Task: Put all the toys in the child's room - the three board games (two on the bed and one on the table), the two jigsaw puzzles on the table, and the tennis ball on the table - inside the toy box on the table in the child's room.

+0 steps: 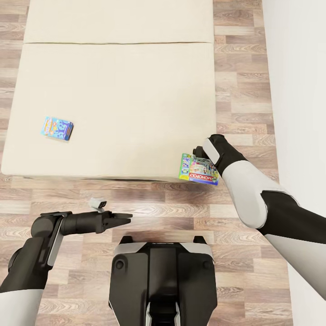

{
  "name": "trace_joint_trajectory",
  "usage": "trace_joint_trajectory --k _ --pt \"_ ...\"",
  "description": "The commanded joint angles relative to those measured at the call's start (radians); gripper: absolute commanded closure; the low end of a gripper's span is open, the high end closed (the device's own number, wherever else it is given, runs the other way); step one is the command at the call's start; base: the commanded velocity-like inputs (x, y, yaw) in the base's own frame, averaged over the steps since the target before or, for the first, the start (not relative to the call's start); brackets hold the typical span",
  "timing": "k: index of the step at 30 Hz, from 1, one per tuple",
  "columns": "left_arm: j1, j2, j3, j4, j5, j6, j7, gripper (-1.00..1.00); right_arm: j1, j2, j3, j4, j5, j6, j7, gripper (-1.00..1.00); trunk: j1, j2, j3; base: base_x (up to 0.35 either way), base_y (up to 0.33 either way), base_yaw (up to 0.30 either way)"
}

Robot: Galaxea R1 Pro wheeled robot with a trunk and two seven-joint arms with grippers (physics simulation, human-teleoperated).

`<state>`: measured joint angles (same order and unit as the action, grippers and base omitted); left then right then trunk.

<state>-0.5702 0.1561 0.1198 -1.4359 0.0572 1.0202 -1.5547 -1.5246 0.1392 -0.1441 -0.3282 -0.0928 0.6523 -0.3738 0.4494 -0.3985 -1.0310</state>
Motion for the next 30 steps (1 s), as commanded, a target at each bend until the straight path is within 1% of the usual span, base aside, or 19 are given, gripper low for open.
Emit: trace_joint_trajectory --k 1,30 --pt "0.001 0.0 0.0 0.0 0.0 0.011 -0.004 -1.0 0.0 0.001 -0.002 -0.001 -0.01 0.001 -0.008 -1.0 0.001 -0.002 -0.001 0.0 0.0 0.0" --pt "0.006 0.0 0.001 0.0 -0.002 0.011 -0.005 -1.0 0.0 0.004 0.0 -0.017 -0.009 -0.002 -0.01 -1.0 0.001 -0.002 -0.001 0.0 0.0 0.0"
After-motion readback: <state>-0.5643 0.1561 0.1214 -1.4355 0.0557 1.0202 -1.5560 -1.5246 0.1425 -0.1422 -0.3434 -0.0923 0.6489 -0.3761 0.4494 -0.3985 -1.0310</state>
